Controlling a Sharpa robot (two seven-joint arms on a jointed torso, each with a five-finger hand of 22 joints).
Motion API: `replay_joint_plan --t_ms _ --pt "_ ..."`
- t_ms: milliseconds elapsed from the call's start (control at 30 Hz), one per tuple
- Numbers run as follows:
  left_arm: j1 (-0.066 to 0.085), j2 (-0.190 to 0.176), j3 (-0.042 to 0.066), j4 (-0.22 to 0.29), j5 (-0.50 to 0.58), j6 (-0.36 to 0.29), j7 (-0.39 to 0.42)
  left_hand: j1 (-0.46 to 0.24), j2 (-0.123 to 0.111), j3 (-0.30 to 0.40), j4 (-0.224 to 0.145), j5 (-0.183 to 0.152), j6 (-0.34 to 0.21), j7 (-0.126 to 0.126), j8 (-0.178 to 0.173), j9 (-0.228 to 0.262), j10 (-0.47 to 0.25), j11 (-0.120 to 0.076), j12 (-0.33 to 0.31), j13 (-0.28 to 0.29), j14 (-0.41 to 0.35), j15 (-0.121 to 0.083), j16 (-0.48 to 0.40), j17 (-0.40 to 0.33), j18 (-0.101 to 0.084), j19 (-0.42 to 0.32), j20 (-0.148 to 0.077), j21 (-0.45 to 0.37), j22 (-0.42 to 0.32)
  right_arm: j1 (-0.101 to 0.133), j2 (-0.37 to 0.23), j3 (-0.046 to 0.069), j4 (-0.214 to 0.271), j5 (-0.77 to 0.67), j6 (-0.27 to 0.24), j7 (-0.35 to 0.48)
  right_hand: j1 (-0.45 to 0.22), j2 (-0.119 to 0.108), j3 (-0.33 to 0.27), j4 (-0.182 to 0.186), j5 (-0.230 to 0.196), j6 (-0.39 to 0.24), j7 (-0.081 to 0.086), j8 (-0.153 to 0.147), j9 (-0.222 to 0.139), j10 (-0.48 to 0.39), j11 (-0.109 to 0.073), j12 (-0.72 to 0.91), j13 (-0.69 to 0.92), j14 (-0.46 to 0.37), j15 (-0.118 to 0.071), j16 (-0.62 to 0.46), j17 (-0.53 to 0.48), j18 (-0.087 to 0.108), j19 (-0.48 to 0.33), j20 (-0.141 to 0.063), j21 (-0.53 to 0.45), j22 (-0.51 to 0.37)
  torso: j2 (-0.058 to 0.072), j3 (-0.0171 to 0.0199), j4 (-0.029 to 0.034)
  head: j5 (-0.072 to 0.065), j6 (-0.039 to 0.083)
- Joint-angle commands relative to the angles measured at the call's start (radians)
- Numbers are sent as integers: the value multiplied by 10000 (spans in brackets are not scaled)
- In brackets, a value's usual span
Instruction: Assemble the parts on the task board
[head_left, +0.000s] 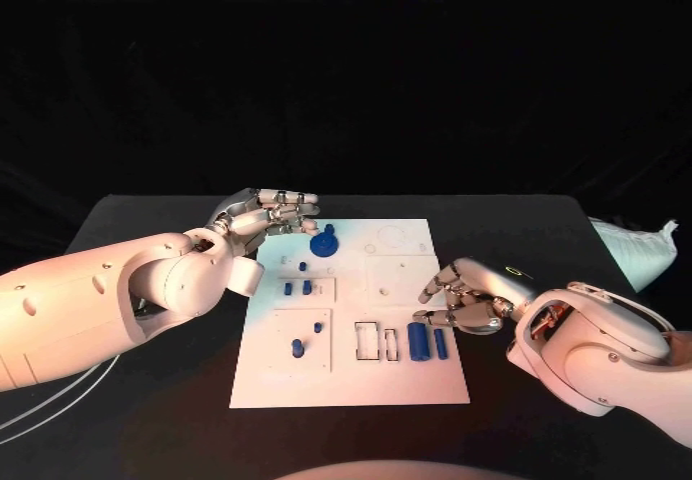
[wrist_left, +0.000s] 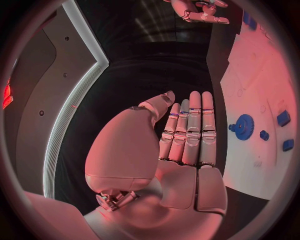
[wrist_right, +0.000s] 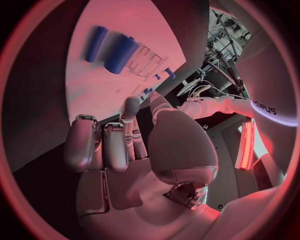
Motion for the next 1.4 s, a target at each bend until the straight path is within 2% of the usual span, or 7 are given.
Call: replay_joint_plan --t_ms 33,200,400,567,667,900,1400 --pt "2 13 -17 -17 -44 146 58 -14 99 -79 -5 55 -30 3 50 1 -50 -1 54 -14 81 10 -93 -20 174 78 14 -62 -46 -72 -198 -16 115 37 290 -1362 112 94 -363 248 8 -76 -32 205 193 61 -23 1196 1429 638 -8 123 200 -87 43 -19 83 129 -99 9 -198 -106 -16" --pt "-1 85 -43 -58 -44 170 63 -14 99 -79 -5 55 -30 3 50 1 -50 -1 54 -14 81 10 -93 -20 174 78 14 -62 -46 -251 -230 -60 185 -495 543 -1704 175 256 -825 627 71 -276 -17 408 446 289 -16 2255 2736 675 20 300 469 -104 69 -16 173 275 -118 -9 -217 -140 -71" --pt "-15 114 -57 -83 -44 183 63 -14 99 -79 -5 55 -30 3 50 1 -50 -1 54 -14 81 10 -93 -20 174 78 14 -62 -46 -466 102 -79 82 -810 692 -1799 170 316 -1081 833 102 -409 0 478 562 316 12 2496 3086 701 36 416 656 -128 100 1 263 420 -103 -3 -144 -114 -110" --pt "-22 101 -63 -85 -44 184 59 -14 99 -79 -5 55 -30 3 50 1 -50 -1 54 -14 81 10 -93 -20 174 78 14 -62 -46 -550 367 -83 -32 -1010 813 -1823 180 352 -1164 875 112 -461 7 500 603 379 20 2665 3294 713 44 465 735 -142 118 8 312 496 -94 -4 -104 -117 -126" --pt "-24 98 -64 -79 -44 185 56 -14 99 -79 -5 55 -30 3 50 1 -50 -1 54 -14 81 10 -93 -20 174 78 14 -62 -46 -574 525 -85 -119 -1091 946 -1836 178 366 -1189 885 115 -477 11 507 615 391 22 2701 3339 716 46 478 756 -144 122 11 322 512 -92 -16 -122 -111 -136" --pt "-26 100 -65 -68 -44 207 46 -14 99 -79 -5 55 -30 3 50 1 -50 -1 54 -14 81 10 -93 -20 174 78 14 -62 -46 -630 848 -88 -322 -1289 1123 -1863 143 442 -1272 912 151 -525 20 532 657 409 32 2787 3461 719 55 500 788 -146 119 20 333 527 -89 0 -131 -76 -139" --pt "-28 51 -65 -22 -44 228 3 -18 106 -92 -2 55 -29 5 53 1 -53 0 59 -14 94 11 -114 -22 173 86 15 -70 -64 -890 1476 -90 -912 -1397 1736 -1962 51 623 -1391 921 241 -588 31 580 729 372 45 2802 3540 711 69 498 781 -139 99 35 321 507 -83 -2 -111 -12 -190"
